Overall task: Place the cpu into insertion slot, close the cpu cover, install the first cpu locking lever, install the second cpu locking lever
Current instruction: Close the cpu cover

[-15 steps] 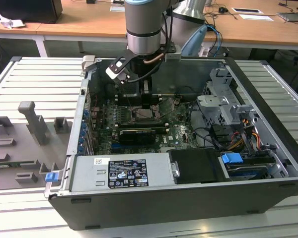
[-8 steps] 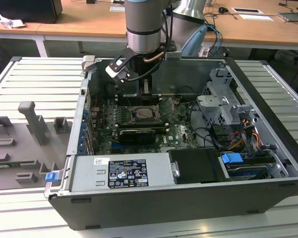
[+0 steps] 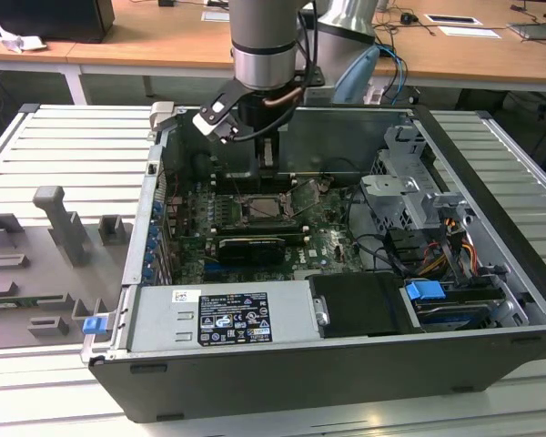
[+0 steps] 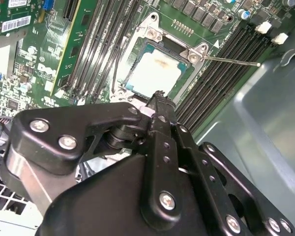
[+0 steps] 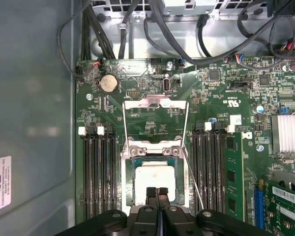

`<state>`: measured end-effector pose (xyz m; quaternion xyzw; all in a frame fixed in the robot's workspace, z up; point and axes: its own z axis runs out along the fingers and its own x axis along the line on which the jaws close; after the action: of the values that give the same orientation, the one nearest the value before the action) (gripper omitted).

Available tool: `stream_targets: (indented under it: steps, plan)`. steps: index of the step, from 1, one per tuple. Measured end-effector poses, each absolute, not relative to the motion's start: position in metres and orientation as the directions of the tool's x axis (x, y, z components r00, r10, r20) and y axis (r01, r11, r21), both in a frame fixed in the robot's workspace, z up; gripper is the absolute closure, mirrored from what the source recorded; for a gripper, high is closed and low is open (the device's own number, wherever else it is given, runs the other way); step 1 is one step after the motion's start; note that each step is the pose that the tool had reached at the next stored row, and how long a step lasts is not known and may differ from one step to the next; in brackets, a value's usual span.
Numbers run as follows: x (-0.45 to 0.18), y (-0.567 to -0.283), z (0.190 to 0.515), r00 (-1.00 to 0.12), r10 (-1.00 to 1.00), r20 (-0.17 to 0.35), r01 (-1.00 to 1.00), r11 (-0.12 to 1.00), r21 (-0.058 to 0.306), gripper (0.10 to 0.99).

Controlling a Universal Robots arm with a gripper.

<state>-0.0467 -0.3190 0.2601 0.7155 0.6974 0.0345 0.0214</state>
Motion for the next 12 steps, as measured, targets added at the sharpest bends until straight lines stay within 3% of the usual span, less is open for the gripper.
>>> stream_targets:
  steps: [12]
  plan:
    - [-0.0372,-0.3204,0.2638,0.025,0.999,0.020,0.997,-0.026,0.074,0.980]
